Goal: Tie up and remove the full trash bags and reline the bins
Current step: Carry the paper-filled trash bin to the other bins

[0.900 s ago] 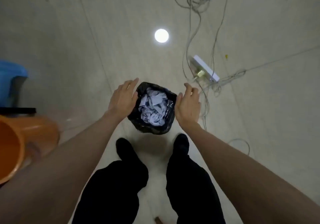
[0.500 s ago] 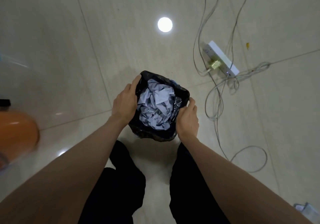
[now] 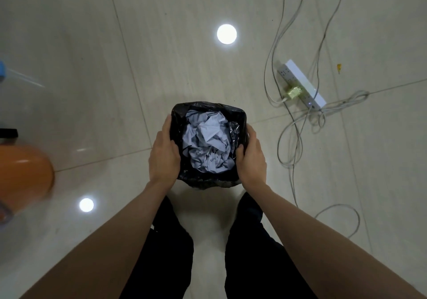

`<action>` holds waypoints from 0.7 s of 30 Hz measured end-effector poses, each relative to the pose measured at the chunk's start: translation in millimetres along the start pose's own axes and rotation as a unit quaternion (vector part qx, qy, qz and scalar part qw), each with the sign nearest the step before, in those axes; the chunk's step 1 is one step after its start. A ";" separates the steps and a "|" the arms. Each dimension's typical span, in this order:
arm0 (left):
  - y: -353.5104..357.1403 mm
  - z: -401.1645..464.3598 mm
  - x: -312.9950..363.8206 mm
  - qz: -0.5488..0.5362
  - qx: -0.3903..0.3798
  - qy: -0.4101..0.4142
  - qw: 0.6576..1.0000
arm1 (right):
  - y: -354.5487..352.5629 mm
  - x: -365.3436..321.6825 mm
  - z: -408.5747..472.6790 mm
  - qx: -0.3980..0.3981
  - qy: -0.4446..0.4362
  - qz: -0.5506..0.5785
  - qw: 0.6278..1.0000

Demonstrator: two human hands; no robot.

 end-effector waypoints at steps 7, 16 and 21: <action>0.7 -4.3 -3.6 -0.012 -0.015 -0.026 0.999 | -0.1 2.3 -2.2 0.001 -0.004 0.026 1.000; -30.9 -9.3 11.4 -0.015 -0.051 -0.006 0.999 | -28.2 -17.3 -10.5 -0.010 -0.008 0.073 0.997; -89.3 -35.6 59.6 -0.013 -0.081 0.011 0.997 | -92.8 -63.3 -38.6 -0.008 -0.008 0.066 0.998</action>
Point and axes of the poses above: each hand's wrist, its own z-axis towards the middle knuckle, its own y-axis out of the palm, x = y × z, the point moved 1 cm from there along z, towards the middle knuckle, and after that the axes turned 1 degree about -y, right-handed, at the moved point
